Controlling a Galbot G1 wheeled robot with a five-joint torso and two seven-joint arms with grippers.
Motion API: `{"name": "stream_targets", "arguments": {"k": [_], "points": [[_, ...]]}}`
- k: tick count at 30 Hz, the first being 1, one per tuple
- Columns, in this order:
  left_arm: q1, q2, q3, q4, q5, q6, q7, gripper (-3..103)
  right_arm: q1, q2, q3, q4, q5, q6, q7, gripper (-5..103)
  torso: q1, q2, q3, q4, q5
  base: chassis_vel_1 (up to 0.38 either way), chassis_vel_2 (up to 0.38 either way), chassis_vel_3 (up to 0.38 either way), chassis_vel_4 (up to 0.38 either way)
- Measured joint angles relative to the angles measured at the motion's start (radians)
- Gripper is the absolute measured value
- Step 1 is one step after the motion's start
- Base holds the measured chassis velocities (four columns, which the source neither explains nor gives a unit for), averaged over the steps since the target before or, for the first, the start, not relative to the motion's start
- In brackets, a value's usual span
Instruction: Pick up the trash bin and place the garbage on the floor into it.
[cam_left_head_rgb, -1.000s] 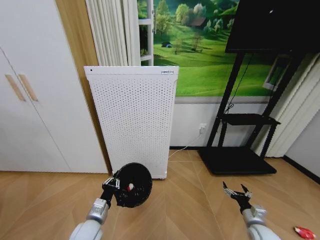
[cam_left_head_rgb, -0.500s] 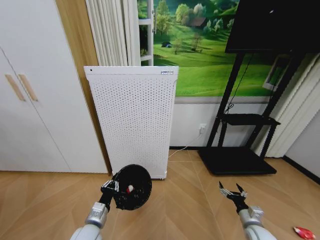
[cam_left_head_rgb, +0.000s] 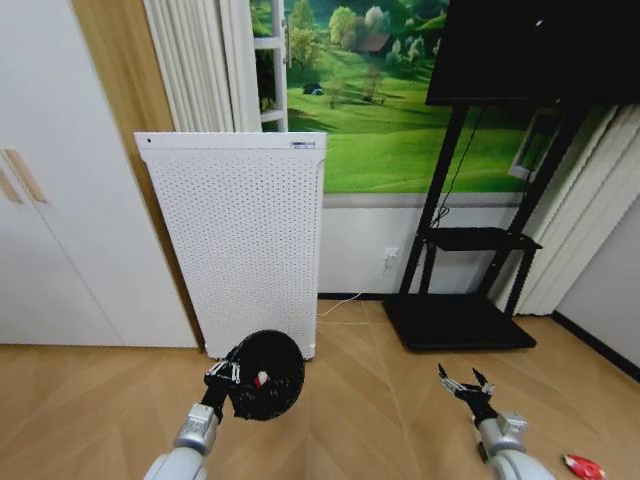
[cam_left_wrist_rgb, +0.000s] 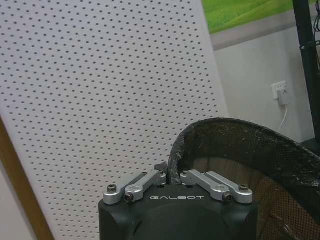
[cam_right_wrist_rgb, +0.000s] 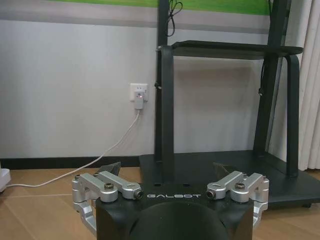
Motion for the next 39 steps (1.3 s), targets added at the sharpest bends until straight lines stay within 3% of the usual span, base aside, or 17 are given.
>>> {"name": "stream_targets", "arguments": {"k": [10,11,12,13,14,18,24,30,39], "points": [[-0.005,0.0,0.004,0.01,-0.001,0.002,0.0,7,0.004,-0.001,-0.013,-0.023,0.001,0.016,-0.014,100,0.0,0.0,0.0,-0.0002,0.0003,-0.328,-0.32,0.326,0.337],[-0.008,0.001,0.005,0.011,-0.001,0.002,0.0,7,0.007,0.0,-0.017,-0.031,0.002,0.034,-0.02,100,0.0,0.0,0.0,0.0,0.0017,-0.34,-0.309,0.325,0.325],[-0.011,0.001,0.008,0.015,-0.001,0.003,0.0,7,0.01,0.0,-0.017,-0.039,-0.007,0.051,-0.029,100,0.0,0.0,0.0,-0.0004,-0.0006,-0.305,-0.249,0.24,0.263],[-0.011,0.001,0.008,0.015,-0.001,0.003,0.0,7,0.01,0.0,-0.017,-0.039,-0.007,0.051,-0.029,100,0.0,0.0,0.0,-0.0004,-0.0006,-0.305,-0.249,0.24,0.263],[-0.012,0.002,0.008,0.016,-0.001,0.003,0.0,7,0.008,0.0,-0.02,-0.04,-0.016,0.052,-0.03,100,0.0,0.0,0.0,-0.0004,0.0007,-0.155,-0.249,0.24,0.124],[-0.014,0.007,0.009,0.019,-0.002,0.005,0.0,7,-0.026,-0.018,-0.046,-0.035,-0.087,0.018,-0.017,100,0.0,0.0,0.0,0.0009,0.0,-0.028,-0.116,0.101,0.057],[-0.019,0.017,0.008,0.037,-0.005,0.006,-0.002,7,-0.101,-0.044,-0.122,-0.029,-0.117,-0.019,0.02,100,0.0,0.0,0.0,-0.0001,-0.0002,0.067,0.057,-0.057,-0.013],[-0.038,0.025,0.009,0.066,-0.009,0.006,-0.003,7,-0.136,-0.043,-0.21,-0.052,-0.116,-0.047,0.075,100,0.0,0.0,0.0,-0.0003,0.0001,0.016,0.027,-0.034,-0.02],[-0.055,0.015,0.025,0.106,-0.003,0.006,-0.004,7,-0.074,-0.001,-0.305,-0.136,-0.086,-0.114,0.119,100,0.0,0.0,0.0,0.0,0.0002,0.0,0.0,0.0,0.0]]}}
